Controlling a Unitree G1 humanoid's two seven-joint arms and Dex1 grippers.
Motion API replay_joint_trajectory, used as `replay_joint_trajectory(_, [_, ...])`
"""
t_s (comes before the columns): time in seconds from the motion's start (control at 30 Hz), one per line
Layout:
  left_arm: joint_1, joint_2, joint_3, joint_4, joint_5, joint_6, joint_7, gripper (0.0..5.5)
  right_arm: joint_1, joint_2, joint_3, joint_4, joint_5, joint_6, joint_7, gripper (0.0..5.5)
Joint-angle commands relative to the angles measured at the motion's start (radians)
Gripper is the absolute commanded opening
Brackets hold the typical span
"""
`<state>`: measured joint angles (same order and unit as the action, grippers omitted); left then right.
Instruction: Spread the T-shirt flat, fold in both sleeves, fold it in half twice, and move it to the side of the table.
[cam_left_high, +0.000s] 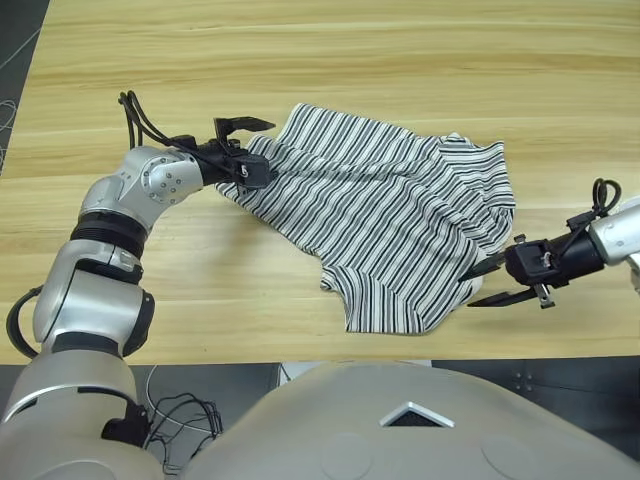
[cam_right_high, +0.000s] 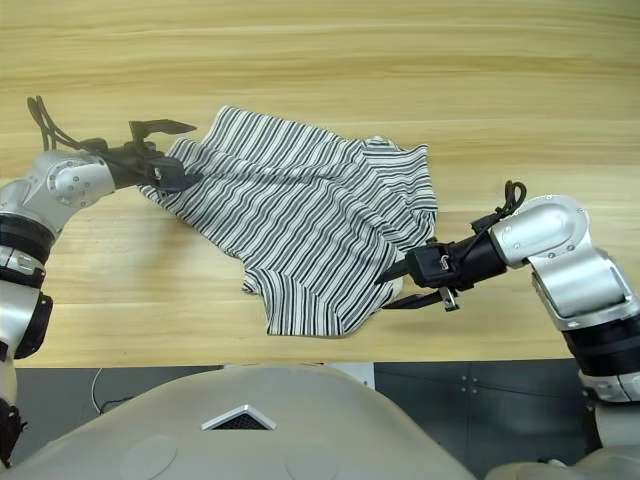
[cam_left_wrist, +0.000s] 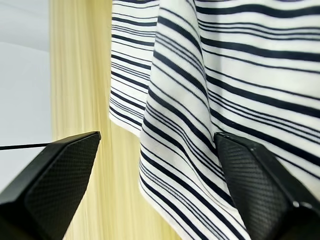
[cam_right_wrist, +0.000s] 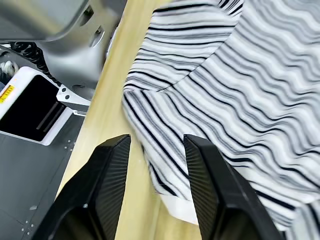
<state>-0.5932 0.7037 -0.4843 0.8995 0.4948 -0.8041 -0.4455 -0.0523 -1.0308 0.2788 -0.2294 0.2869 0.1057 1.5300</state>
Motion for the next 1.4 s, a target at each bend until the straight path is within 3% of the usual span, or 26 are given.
replay_joint_trajectory(0.03, [-0.028,0.039,0.060,-0.117,-0.070,-0.024,-0.061,4.22,-0.102,0.013,-0.053,0.049,0.023,0.034,-0.012,1.95])
replay_joint_trajectory(0.2, [0.046,0.061,0.106,-0.430,-0.264,0.053,-0.231,4.22,-0.243,0.152,-0.044,0.263,-0.088,-0.011,-0.182,1.95])
replay_joint_trajectory(0.33, [0.163,0.042,0.062,-0.680,-0.335,0.165,-0.336,4.22,-0.344,0.277,-0.012,0.516,-0.213,-0.062,-0.343,1.95])
replay_joint_trajectory(0.47, [0.250,-0.003,0.001,-0.766,-0.304,0.225,-0.384,4.22,-0.400,0.348,0.009,0.674,-0.288,-0.111,-0.421,1.95])
replay_joint_trajectory(0.7, [0.202,-0.226,-0.118,-0.416,-0.095,0.160,-0.241,4.22,-0.458,0.417,0.016,0.860,-0.348,-0.189,-0.469,1.95])
replay_joint_trajectory(0.8, [0.151,-0.254,-0.168,-0.175,0.019,0.127,-0.147,4.22,-0.464,0.431,0.018,0.887,-0.362,-0.205,-0.471,1.95])
replay_joint_trajectory(0.87, [0.147,-0.227,-0.190,-0.090,0.050,0.111,-0.136,4.22,-0.465,0.438,0.021,0.892,-0.370,-0.210,-0.469,1.95])
replay_joint_trajectory(0.97, [0.212,-0.105,-0.235,-0.076,0.037,0.090,-0.275,4.22,-0.472,0.449,0.037,0.929,-0.410,-0.225,-0.491,1.95])
replay_joint_trajectory(1.1, [0.372,0.143,-0.221,-0.298,-0.131,0.149,-0.532,4.22,-0.472,0.449,0.080,0.989,-0.484,-0.245,-0.526,1.95])
replay_joint_trajectory(1.23, [0.468,0.325,-0.182,-0.506,-0.270,0.248,-0.629,4.22,-0.460,0.435,0.089,1.006,-0.492,-0.264,-0.521,1.95])
replay_joint_trajectory(1.4, [0.496,0.401,-0.137,-0.616,-0.301,0.348,-0.655,4.22,-0.279,0.362,0.107,0.685,-0.341,-0.196,-0.279,1.95])
